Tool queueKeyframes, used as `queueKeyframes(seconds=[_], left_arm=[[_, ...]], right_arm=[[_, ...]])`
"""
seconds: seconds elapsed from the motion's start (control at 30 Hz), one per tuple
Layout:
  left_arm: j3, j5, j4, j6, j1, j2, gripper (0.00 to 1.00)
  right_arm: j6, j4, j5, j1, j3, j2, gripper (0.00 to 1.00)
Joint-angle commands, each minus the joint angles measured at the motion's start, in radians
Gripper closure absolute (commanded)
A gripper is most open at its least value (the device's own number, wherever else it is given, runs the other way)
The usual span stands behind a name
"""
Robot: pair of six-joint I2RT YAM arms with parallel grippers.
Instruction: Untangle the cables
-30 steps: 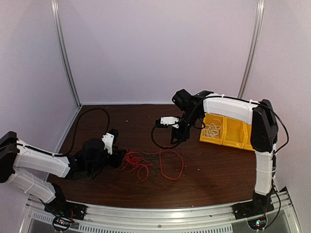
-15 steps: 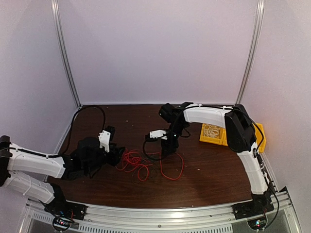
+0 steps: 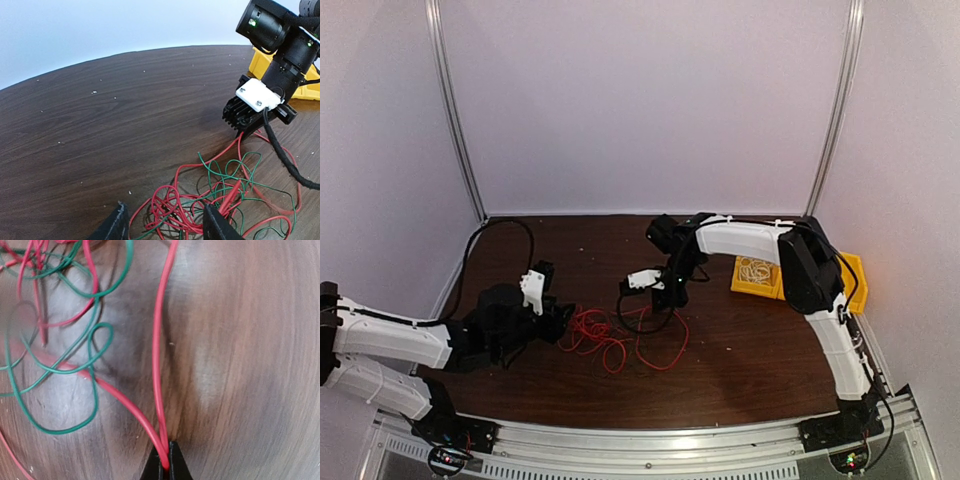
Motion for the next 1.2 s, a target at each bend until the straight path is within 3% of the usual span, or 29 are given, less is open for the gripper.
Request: queueKeyframes(seconds=[0.0, 0.13, 0.33, 0.57, 0.7, 0.9, 1.17], left_arm=[[0.092, 0.051, 0.001, 0.047, 0.007, 0.072, 0.49], [0.150, 0.132, 0.042, 0.094, 0.007, 0.147, 0.44], [0.205, 0.342, 0.247, 0.172, 0.004, 0.265, 0.37], [0.316, 0.288, 0.400, 0.274, 0.004, 0.479, 0.37], [0.419, 0.249, 0.412, 0.284, 0.005, 0.638, 0.44], [0.421, 0.416, 0.658, 0.237, 0.007, 0.797, 0.63], [0.422, 0.395, 0.656, 0.190, 0.007, 0.877, 0.62]], right_arm=[[0.064, 0.062, 0.046, 0.005, -0.058, -0.084, 1.00], [0.115, 0.096, 0.003, 0.007, -0.113, -0.251, 1.00], [0.149, 0.103, -0.043, 0.036, -0.149, -0.467, 1.00], [0.153, 0.042, -0.096, 0.075, -0.111, -0.566, 1.00], [0.154, 0.014, -0.150, 0.083, -0.060, -0.604, 1.00], [0.184, -0.019, -0.243, 0.083, 0.046, -0.654, 1.00], [0.252, -0.067, -0.360, 0.054, 0.344, -0.674, 1.00]])
